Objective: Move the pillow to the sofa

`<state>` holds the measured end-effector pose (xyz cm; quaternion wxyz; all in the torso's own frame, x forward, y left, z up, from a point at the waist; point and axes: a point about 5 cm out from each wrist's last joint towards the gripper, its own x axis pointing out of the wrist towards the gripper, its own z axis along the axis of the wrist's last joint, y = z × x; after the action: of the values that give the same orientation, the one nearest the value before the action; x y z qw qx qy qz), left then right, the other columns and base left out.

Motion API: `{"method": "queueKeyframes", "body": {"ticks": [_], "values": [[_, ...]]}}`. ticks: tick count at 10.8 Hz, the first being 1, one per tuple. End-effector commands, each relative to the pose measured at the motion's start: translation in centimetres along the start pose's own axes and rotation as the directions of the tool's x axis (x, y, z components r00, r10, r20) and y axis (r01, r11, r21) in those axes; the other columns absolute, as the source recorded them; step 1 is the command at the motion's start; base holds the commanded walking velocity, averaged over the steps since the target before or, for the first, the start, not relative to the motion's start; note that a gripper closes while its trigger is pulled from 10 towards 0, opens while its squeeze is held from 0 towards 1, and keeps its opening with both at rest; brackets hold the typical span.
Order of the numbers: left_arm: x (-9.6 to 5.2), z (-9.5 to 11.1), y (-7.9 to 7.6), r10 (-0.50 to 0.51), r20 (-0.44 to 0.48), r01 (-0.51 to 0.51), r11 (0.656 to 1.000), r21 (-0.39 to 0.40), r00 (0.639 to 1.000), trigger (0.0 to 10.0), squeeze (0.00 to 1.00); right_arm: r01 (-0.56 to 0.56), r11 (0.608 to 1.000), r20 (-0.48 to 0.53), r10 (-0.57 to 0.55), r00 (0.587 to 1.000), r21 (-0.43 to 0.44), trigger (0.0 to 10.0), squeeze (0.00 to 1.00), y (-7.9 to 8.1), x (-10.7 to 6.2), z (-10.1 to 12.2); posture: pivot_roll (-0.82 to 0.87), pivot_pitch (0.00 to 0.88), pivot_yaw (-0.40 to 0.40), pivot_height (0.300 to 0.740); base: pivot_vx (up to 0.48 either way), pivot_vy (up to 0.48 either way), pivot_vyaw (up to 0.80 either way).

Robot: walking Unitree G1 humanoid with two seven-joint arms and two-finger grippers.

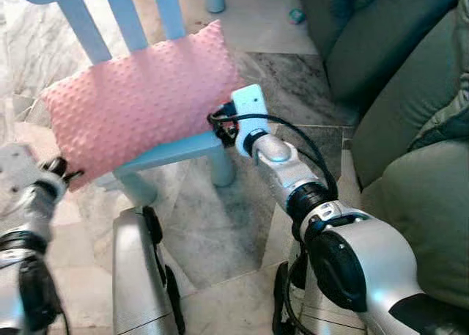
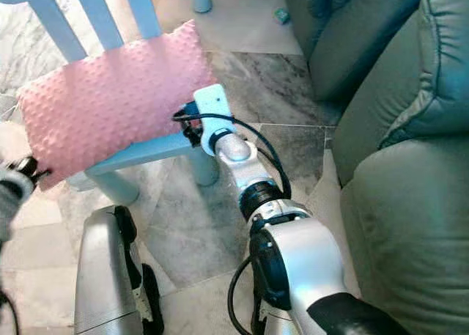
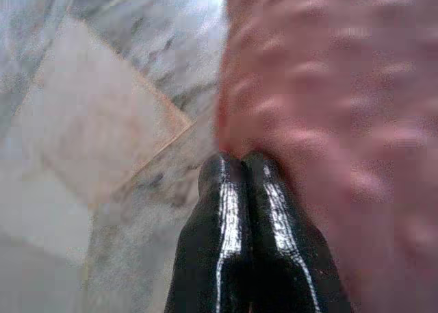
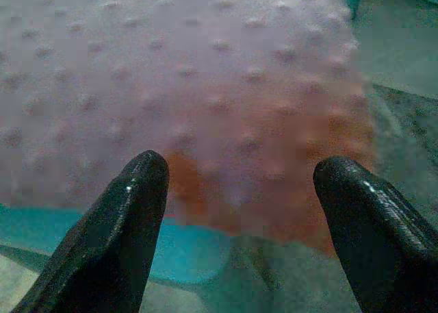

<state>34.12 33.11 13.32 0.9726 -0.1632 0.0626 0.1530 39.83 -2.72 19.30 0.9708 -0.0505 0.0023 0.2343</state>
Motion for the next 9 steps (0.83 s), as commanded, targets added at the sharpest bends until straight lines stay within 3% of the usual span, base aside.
{"method": "queueKeyframes", "body": {"ticks": [1,4,5,6,8,9], "values": [[-0.2,-0.1,0.2,0.0,0.019,-0.002,0.998,0.068,1.0,10.0,0.0,-0.011,0.999,-0.005,0.011,1.0,0.031,10.0,0.0,-0.1,-0.3,-0.9,0.05,0.342,0.004,0.44,0.0,0.0,0.0],[-2.1,-2.8,-0.7,-0.112,0.087,0.097,0.984,0.152,0.99,10.0,0.0,-0.005,0.996,0.074,-0.001,0.997,0.085,10.0,0.0,-2.8,-1.8,-2.0,-0.03,0.206,0.034,0.44,0.0,0.0,0.0],[-3.6,-4.2,-1.1,-0.145,0.088,0.126,0.973,0.191,0.986,10.0,0.0,-0.007,0.998,0.103,0.0,0.995,0.067,10.0,0.0,-3.5,-2.3,-2.4,-0.04,0.172,0.039,0.44,0.0,0.0,0.0],[-4.7,-5.4,-1.3,-0.145,0.08,0.129,0.976,0.176,0.986,10.0,0.0,-0.003,0.999,0.103,-0.002,0.995,0.047,10.0,0.0,-3.8,-2.9,-3.1,-0.06,0.15,0.045,0.44,0.0,0.0,0.0],[-8.7,-9.1,-2.2,-0.134,0.046,0.127,0.982,0.141,0.99,10.0,0.0,0.02,0.989,0.081,-0.032,0.996,0.144,10.0,0.0,-3.8,-5.2,-6.6,-0.1,0.078,0.046,0.44,0.0,0.0,0.0],[-10.1,-10.3,-2.7,-0.141,0.046,0.133,0.978,0.16,0.989,10.0,0.0,0.042,0.99,0.082,-0.053,0.995,0.132,10.0,0.0,-3.4,-6.3,-7.6,-0.11,0.054,0.047,0.44,0.0,0.0,0.0]]}}
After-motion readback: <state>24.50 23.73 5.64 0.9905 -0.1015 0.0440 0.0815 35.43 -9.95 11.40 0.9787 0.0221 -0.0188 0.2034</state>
